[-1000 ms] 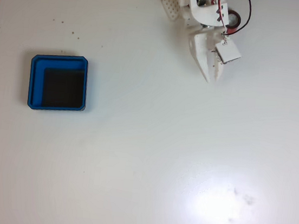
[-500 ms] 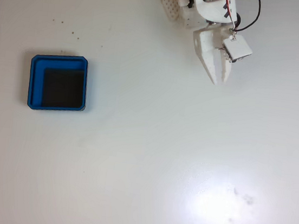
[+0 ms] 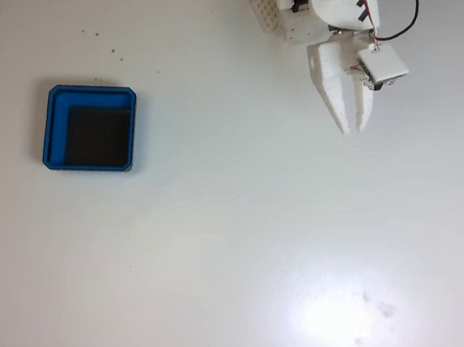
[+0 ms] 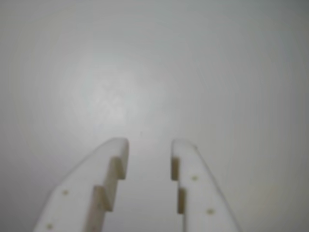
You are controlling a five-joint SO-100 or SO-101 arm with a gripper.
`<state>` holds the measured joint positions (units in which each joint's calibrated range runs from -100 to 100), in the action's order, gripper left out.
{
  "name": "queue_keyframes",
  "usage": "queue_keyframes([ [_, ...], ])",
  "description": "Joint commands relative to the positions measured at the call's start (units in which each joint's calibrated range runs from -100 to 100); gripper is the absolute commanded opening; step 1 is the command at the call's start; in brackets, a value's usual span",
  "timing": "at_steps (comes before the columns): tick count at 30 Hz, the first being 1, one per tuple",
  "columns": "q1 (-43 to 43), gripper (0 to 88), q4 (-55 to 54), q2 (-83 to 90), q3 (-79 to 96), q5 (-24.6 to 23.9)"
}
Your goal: Pick the red roll and drop it in the blue box
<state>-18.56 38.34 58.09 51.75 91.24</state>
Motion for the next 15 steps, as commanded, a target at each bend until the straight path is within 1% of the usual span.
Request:
queue_keyframes([
  [1,0.53,7.6,-0.39,-1.23,-5.93,0.27],
  [3,0.53,7.6,0.85,-2.07,-7.0,0.09],
  [6,0.53,7.6,5.97,-2.9,-9.25,0.35],
  [15,0.43,7.6,27.67,-3.24,-20.3,0.44],
])
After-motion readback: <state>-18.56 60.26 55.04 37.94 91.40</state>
